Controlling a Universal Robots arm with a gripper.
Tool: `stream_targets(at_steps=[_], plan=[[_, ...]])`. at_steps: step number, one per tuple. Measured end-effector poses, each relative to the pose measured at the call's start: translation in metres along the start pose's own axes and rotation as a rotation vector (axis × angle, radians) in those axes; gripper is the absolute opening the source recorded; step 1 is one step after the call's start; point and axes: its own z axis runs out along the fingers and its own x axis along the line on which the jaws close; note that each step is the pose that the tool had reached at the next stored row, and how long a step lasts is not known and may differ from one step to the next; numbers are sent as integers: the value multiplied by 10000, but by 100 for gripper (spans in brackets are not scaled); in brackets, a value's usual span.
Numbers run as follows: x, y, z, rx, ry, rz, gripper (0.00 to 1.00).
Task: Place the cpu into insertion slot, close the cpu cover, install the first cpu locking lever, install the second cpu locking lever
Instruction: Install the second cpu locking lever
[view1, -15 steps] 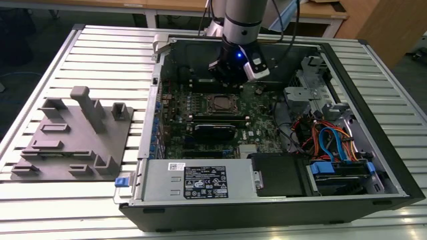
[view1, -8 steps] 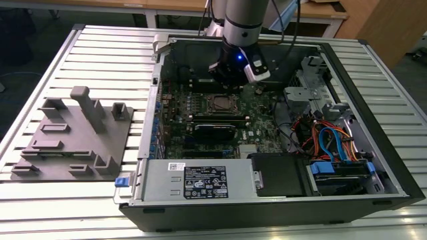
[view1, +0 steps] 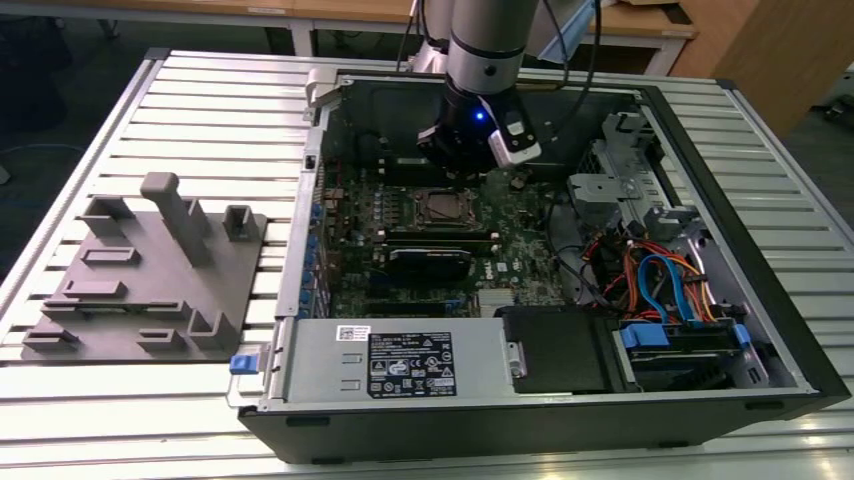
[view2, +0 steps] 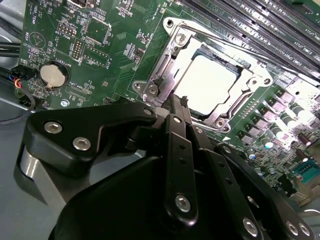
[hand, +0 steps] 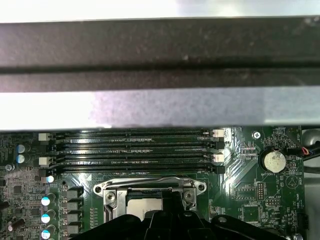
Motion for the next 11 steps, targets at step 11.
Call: stream_targets(at_steps=[11], plan=[[0, 2, -53, 4, 0, -4, 10]])
